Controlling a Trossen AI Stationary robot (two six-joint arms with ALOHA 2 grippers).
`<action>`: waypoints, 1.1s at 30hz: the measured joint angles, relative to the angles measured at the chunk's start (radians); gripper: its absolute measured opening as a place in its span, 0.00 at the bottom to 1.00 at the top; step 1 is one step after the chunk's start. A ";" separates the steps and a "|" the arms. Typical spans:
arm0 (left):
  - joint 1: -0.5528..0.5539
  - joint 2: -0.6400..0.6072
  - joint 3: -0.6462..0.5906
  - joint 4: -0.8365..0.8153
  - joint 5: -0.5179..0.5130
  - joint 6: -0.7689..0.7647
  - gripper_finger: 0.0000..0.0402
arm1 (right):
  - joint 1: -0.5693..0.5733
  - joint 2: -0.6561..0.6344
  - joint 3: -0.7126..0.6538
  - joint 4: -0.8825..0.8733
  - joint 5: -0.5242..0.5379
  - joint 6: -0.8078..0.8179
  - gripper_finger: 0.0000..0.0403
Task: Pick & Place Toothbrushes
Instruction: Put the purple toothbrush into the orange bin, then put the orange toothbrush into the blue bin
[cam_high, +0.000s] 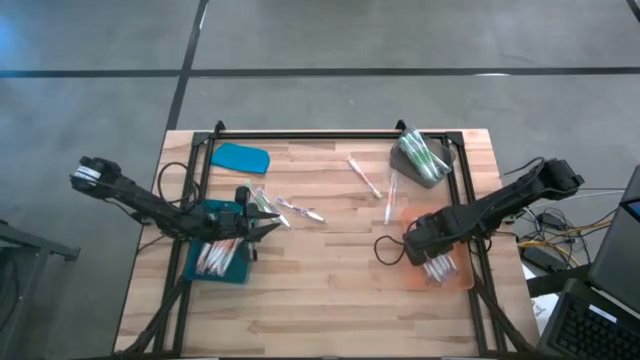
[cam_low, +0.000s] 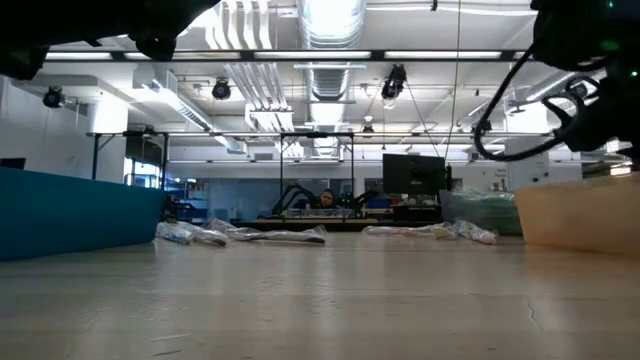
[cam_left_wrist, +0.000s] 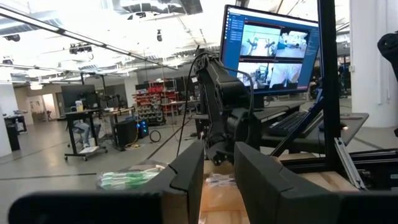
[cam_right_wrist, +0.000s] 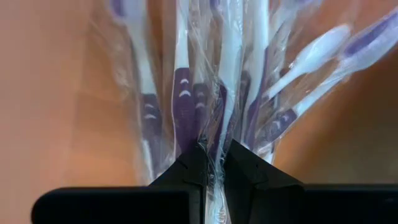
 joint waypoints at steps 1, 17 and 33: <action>0.000 0.000 0.000 0.000 0.000 0.000 0.24 | 0.000 0.001 -0.013 0.014 -0.014 0.000 0.06; 0.000 0.000 0.000 0.000 0.000 0.000 0.24 | 0.000 0.001 -0.058 0.054 -0.022 -0.003 0.20; 0.000 0.000 0.000 0.000 0.000 0.000 0.24 | 0.000 -0.030 -0.008 0.058 -0.048 -0.056 0.37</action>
